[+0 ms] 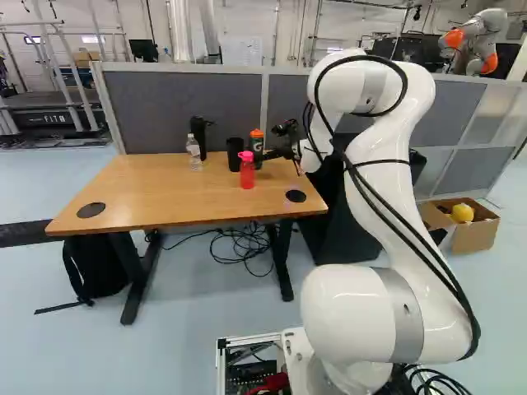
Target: Pick up the green bottle from the table
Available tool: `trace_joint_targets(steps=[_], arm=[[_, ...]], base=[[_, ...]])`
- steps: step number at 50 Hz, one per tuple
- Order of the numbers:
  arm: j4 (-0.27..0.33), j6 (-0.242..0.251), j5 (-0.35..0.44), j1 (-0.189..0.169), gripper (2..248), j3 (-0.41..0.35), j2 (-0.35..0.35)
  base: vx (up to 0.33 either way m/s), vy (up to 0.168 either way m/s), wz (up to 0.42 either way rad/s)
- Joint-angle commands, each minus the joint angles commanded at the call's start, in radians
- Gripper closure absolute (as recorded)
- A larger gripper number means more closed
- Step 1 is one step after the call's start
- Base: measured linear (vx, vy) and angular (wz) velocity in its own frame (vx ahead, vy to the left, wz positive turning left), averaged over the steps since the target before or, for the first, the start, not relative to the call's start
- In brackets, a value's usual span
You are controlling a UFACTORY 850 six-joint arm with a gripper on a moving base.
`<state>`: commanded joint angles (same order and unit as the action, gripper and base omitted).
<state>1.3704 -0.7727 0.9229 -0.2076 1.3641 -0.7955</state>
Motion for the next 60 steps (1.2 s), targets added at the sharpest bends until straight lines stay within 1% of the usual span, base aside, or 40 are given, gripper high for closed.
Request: trace_joint_targets(steps=[6, 19, 20, 25, 26, 30, 31, 35, 36, 60], arm=[[0.035, -0.009, 0.021, 0.001, 3, 0.041, -0.026], [0.048, -0.011, 0.029, 0.006, 3, 0.129, -0.081], [0.048, -0.011, 0.029, 0.007, 32, 0.137, -0.086], [0.048, -0.011, 0.029, 0.009, 32, 0.167, -0.105], [0.048, -0.011, 0.029, 0.009, 70, 0.170, -0.107], [0.048, -0.011, 0.029, 0.010, 70, 0.179, -0.112], [0.048, -0.011, 0.029, 0.010, 109, 0.180, -0.113], [0.048, -0.011, 0.029, 0.010, 109, 0.183, -0.114], [0.048, -0.011, 0.029, 0.010, 135, 0.183, -0.115], [0.048, -0.011, 0.029, 0.010, 138, 0.181, -0.112]], base=[[0.000, 0.000, 0.000], [0.000, 0.000, 0.000], [0.000, 0.000, 0.000], [0.000, 0.000, 0.000], [0.000, 0.000, 0.000], [0.000, 0.000, 0.000], [0.000, 0.000, 0.000], [0.000, 0.000, 0.000], [0.000, 0.000, 0.000], [0.000, 0.000, 0.000]])
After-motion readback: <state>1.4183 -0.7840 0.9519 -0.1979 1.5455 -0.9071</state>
